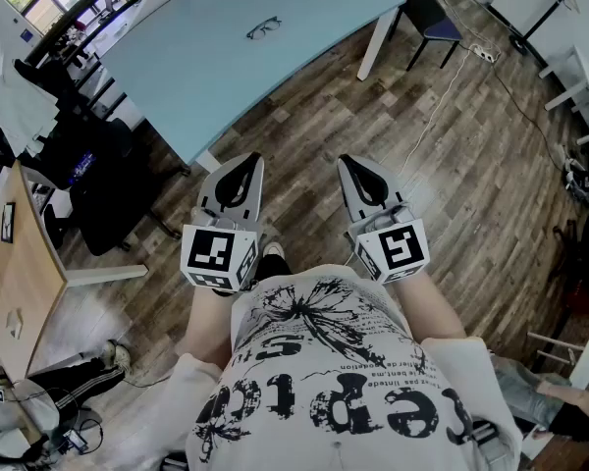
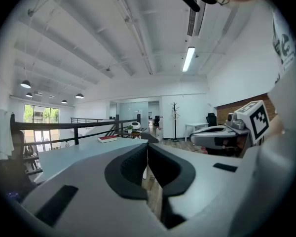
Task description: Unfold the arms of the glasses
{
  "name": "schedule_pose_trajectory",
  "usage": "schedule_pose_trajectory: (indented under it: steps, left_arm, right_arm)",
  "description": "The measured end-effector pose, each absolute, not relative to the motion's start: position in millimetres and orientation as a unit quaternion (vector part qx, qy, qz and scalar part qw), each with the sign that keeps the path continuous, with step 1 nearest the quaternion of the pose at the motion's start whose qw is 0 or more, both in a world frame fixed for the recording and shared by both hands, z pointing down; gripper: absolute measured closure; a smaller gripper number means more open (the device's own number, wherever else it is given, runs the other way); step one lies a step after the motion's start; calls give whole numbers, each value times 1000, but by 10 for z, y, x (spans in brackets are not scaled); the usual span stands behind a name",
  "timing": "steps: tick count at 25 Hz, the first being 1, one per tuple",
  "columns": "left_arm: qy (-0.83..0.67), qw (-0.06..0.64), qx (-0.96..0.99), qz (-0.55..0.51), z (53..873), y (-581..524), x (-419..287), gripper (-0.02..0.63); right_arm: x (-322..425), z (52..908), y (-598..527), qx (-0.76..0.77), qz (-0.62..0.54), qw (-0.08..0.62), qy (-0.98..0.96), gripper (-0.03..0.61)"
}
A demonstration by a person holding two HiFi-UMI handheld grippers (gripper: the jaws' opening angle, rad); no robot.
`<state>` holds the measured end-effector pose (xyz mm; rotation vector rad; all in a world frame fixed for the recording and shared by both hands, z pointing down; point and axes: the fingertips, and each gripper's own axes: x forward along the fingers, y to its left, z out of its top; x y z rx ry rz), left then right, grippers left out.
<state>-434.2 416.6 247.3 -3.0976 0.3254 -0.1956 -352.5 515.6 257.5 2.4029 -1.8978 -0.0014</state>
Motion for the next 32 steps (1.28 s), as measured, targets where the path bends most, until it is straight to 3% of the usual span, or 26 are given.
schedule_pose_trajectory:
  steps: [22,32]
  left_arm:
    - [107,-16,-991,-84,2828,4606,-4263,595]
    - [87,-24,-992,-88,2996,3768,-3408,595]
  right_arm:
    - [-3374,2897,5612,785,35,40,-617,569]
    - [-2561,3061,4858,798,44,52,-598,569]
